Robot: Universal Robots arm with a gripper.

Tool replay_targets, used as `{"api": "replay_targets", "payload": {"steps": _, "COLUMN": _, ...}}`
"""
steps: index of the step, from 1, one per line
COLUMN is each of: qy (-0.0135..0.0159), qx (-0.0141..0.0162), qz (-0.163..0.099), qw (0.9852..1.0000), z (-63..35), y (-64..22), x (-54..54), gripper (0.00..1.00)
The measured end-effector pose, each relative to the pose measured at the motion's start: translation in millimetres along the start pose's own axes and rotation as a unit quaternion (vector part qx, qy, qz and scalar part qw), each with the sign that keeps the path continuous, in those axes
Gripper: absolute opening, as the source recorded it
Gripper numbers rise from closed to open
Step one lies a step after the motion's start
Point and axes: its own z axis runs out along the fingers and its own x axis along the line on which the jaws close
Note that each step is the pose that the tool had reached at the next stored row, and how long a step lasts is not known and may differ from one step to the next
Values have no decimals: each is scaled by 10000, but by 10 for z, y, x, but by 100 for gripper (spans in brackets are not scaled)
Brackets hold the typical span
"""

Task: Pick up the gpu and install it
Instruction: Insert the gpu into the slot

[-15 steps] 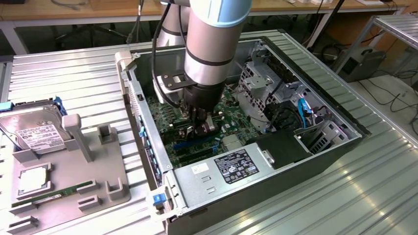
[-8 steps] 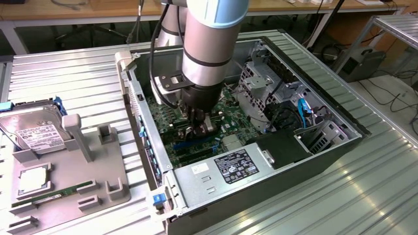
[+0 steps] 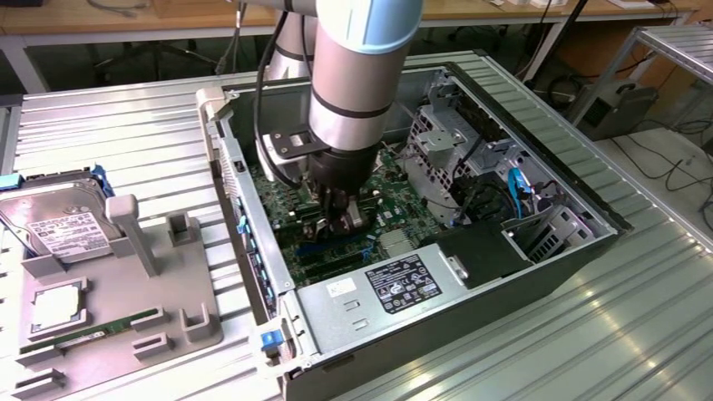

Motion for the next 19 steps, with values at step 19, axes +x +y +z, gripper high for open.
{"api": "replay_targets", "payload": {"steps": 19, "qy": 0, "qx": -11, "qz": 1, "qw": 10000, "z": -10, "y": 1, "x": -1, "gripper": 34}}
